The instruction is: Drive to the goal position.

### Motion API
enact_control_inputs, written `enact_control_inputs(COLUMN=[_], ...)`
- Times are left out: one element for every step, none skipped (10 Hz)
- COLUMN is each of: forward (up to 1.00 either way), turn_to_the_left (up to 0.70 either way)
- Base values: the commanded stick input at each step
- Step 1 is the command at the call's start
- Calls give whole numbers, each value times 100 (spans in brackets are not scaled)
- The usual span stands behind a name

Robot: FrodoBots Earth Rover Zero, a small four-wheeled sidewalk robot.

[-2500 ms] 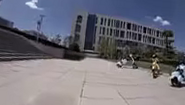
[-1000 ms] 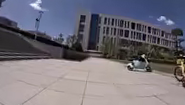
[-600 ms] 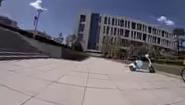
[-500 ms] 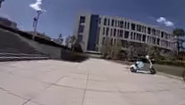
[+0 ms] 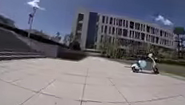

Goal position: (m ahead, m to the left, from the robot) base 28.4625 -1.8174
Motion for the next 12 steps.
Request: enact_control_inputs(forward=[100, 100, 100, 100, 100, 100, 100, 100, 100, 100, 100, 100], turn_to_the_left=[0, 0, 0, 0, 0, 0, 0, 0, 0, 0, 0, 0])
